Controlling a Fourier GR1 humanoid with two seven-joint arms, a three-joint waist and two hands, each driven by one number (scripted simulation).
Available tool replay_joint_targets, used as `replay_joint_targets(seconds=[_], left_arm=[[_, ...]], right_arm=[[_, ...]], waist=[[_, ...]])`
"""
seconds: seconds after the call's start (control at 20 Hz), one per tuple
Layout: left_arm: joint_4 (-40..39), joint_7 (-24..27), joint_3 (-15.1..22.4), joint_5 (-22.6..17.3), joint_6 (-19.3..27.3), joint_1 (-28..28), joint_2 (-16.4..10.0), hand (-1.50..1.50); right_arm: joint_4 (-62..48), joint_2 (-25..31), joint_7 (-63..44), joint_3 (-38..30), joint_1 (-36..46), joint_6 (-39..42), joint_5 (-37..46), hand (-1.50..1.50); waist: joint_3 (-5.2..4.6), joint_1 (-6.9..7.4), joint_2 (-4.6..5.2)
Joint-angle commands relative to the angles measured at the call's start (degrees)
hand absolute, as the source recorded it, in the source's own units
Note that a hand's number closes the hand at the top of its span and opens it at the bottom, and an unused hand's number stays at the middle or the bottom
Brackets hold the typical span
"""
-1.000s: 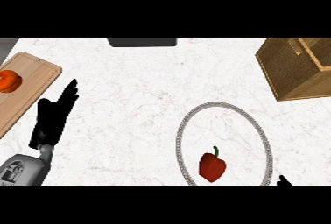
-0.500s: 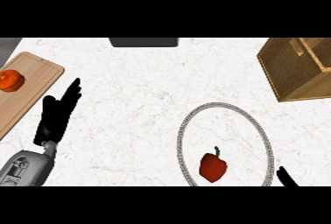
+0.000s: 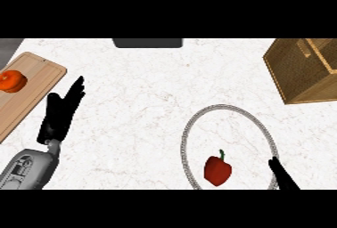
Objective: Pick the bell pepper from the placemat and place it in the basket
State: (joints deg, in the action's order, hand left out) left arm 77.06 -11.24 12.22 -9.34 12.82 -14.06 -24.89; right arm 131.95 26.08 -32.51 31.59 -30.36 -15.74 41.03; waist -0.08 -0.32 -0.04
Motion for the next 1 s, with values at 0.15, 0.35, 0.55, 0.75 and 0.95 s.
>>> replay_joint_targets(seconds=[0.15, 0.35, 0.55, 0.75, 0.95], left_arm=[[0.06, 0.08, -2.02, 1.59, -2.04, 0.82, 1.82, 0.00], [2.15, -0.64, -3.86, 3.08, -3.34, 2.07, 2.05, 0.00], [-2.14, 3.56, -5.99, 4.35, -5.63, 2.53, 3.21, 0.00], [-1.84, -1.54, -5.53, 6.76, -3.41, -1.60, 6.65, 0.00], [-4.51, 2.73, -7.97, 7.02, -7.19, -0.17, 6.23, 0.00]], right_arm=[[-3.33, -7.28, -5.84, 6.93, 6.45, 1.75, 12.87, -1.50], [-6.59, -6.43, -3.24, 0.62, 9.97, 3.63, 7.50, -1.50], [-8.88, -10.42, -5.49, 1.99, 13.38, 4.76, 10.88, -1.50], [-13.29, -11.51, -0.97, 2.77, 11.47, 0.85, 10.07, -1.50], [-16.50, -13.82, 0.28, 2.10, 14.19, 0.29, 10.24, -1.50]], waist=[[0.04, 0.18, 0.02], [0.08, 0.25, 0.00], [0.06, 0.22, 0.04], [0.08, 0.05, 0.02], [0.07, 0.13, 0.04]])
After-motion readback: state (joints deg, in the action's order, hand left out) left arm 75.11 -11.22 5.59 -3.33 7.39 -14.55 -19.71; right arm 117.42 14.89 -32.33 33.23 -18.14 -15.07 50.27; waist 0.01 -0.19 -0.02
